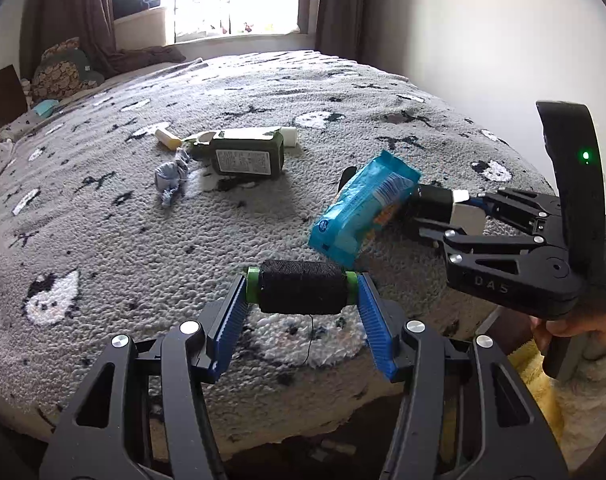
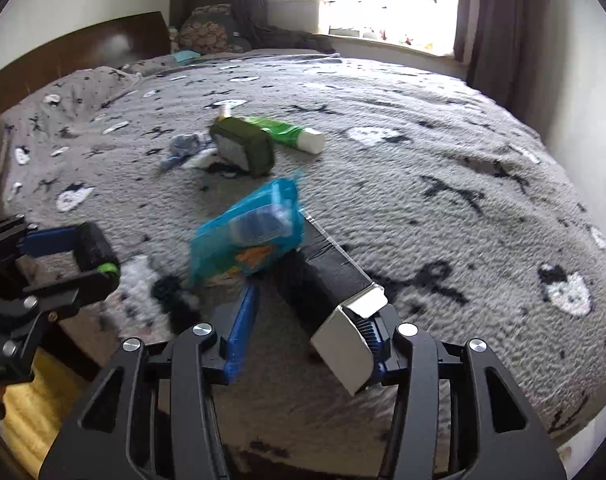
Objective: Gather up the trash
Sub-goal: 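Lift the spool with left tool while right tool grasps the black case too, then carry spool with left tool while right tool carries wipes and case off the bed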
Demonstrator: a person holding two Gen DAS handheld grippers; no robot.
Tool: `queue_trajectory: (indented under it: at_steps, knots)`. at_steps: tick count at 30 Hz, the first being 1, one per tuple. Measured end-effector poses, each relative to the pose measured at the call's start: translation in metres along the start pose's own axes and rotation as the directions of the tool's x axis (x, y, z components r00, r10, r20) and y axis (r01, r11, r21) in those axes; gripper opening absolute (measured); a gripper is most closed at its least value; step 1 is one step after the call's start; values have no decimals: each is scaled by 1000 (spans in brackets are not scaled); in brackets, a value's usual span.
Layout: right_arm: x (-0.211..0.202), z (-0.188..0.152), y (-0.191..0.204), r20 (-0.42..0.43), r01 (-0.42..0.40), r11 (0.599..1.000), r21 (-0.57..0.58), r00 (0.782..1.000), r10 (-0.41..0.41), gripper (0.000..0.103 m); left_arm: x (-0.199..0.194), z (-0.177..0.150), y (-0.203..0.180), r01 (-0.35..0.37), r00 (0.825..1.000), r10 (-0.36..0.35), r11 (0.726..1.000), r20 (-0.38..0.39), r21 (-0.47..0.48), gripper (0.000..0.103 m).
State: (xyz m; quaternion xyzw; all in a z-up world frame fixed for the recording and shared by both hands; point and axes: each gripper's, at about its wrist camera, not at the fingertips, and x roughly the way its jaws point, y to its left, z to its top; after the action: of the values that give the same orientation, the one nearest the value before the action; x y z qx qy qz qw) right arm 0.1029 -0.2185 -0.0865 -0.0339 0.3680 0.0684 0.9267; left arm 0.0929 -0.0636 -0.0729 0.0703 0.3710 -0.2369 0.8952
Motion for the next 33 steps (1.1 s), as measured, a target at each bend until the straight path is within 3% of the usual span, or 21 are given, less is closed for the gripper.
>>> queue_trajectory:
  at_steps: [3,5,8,10,16,20,33]
  knots:
    - [4,6,-8,1,21,1000,13,1000,-21,52,7,2,0,-3,1000,3,1000,-6,-5,52]
    - [3,8,-12,15,58,998,18,998,-59,64,9,1,0,-5,1000,5,1000,-9,-4,52]
    - [-3,12,-21,47,103,994,42,993,-104,71,9,-1,0,-9,1000,9,1000,-10,1,52]
    - [-10,14,-27,73,111,992,63,991,-115,72,9,-2,1,-13,1000,13,1000,-11,2,52]
    - [-18,17,-18,108,35,998,56,993,-41,72,5,-3,2,-22,1000,22,1000,-10,0,52]
    - [-20,23,-9,137,59,997,40,988,-64,72,4,-2,3,-21,1000,21,1000,-8,-4,52]
    - [-2,35,19,100,-62,998,-15,993,63,71,-2,-7,13,-31,999,31,999,-9,-21,52]
